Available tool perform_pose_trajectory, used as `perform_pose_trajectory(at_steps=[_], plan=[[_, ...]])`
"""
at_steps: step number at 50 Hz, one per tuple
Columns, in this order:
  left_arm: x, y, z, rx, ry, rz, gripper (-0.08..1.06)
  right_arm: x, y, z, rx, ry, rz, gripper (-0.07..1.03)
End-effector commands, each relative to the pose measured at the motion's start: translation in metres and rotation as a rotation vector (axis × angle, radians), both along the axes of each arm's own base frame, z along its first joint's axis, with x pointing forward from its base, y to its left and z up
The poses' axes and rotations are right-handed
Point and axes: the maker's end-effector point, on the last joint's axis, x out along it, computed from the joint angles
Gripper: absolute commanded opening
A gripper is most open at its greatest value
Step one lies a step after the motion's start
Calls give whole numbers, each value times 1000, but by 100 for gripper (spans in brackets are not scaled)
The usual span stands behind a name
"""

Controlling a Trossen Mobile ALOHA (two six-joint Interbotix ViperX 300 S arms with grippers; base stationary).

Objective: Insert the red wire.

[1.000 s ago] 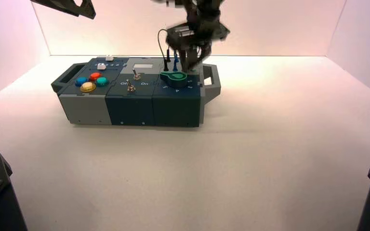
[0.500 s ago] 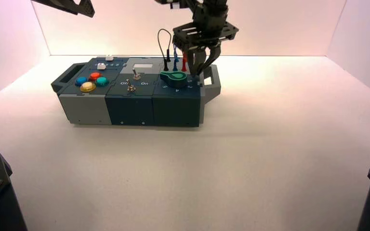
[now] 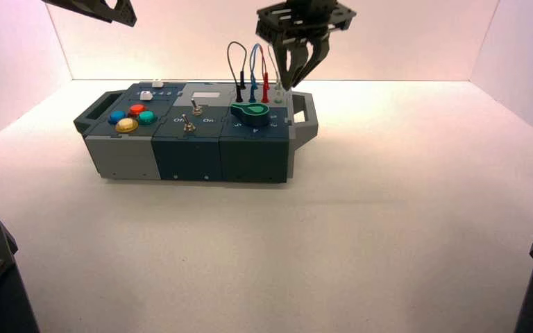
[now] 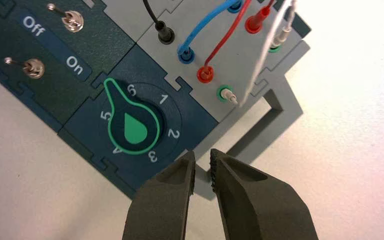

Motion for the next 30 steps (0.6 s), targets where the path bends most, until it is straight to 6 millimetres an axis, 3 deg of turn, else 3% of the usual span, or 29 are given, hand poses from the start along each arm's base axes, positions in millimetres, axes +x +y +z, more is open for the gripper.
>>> perform_pose_trajectory(at_steps=[1, 30], plan=[[6, 3, 7, -3, -30, 14, 55, 2, 1, 27, 25, -50, 11, 19], [7, 10, -6, 20, 14, 32, 55, -8, -8, 38, 9, -48, 23, 18]])
